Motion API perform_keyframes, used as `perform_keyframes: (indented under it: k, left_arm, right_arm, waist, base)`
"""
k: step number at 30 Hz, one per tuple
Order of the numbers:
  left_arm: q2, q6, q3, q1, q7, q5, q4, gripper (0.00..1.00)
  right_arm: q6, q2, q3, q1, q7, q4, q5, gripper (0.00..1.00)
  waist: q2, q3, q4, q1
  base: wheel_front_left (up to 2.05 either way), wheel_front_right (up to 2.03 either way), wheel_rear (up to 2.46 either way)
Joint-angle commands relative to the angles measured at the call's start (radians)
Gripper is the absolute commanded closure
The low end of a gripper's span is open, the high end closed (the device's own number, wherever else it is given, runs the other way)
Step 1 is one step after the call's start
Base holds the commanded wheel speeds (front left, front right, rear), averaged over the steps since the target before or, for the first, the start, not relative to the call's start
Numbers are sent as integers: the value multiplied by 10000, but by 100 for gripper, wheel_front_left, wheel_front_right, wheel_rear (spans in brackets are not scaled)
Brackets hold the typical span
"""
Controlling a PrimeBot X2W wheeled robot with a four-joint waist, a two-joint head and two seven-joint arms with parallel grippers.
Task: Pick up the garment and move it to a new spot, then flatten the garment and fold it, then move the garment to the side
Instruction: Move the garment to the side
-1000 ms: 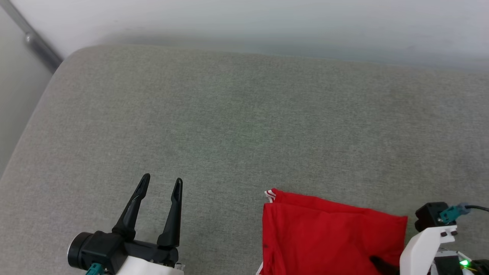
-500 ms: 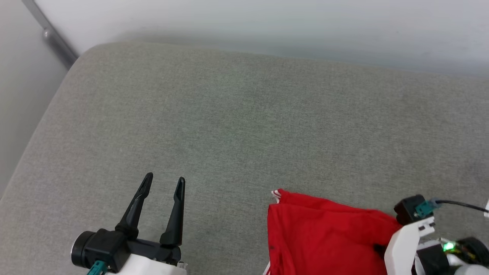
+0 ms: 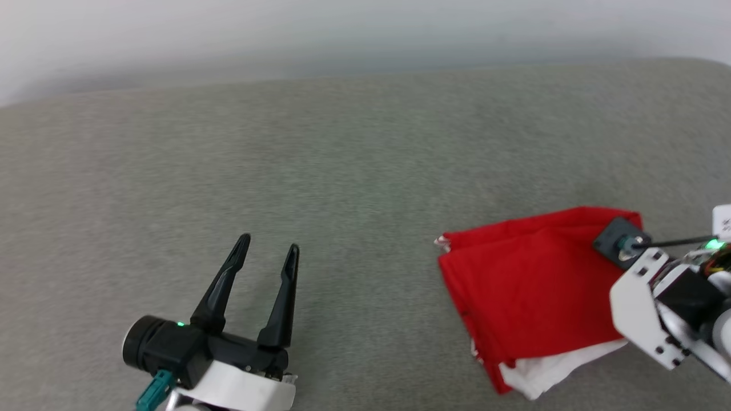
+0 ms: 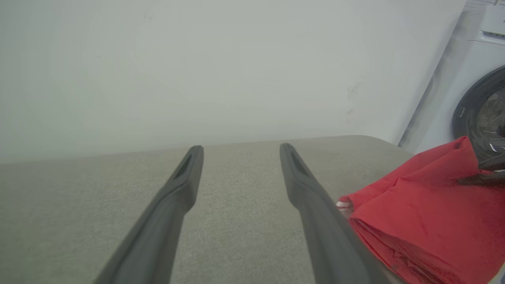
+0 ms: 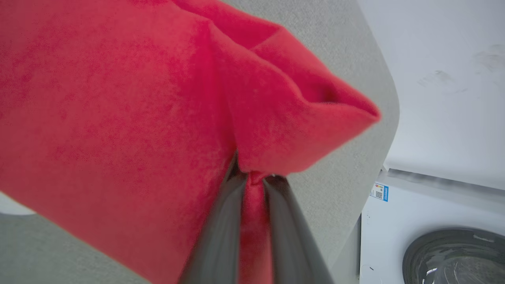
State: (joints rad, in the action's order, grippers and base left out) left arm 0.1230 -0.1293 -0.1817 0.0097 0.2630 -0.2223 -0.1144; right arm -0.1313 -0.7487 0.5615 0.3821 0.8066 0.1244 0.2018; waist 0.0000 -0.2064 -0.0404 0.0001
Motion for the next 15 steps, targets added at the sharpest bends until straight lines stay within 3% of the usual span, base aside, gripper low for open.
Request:
perform_keyframes:
  k: [1,8,15]
  left_arm:
    - [167,-5,-73,-347,22,102,-40,0]
    - [683,-5,-429,-1145,22,173,-160,0]
    - [1457,-5,-884,-1990,22,246,-308,0]
  right_arm:
    - [11,-476,340,639,-227,-194,103,100]
    - [11,-1460,850,1940,-1405,-1437,286,100]
    - [13,-1525,3,2760,-3181,-3862,88,100]
  waist:
    - [0,-906,-1405,-1]
    - [0,-2087,-2669,-1]
    - [0,-3279,-3398,-1]
  base:
    - [0,0,0]
    - [0,0,0]
    - [0,0,0]
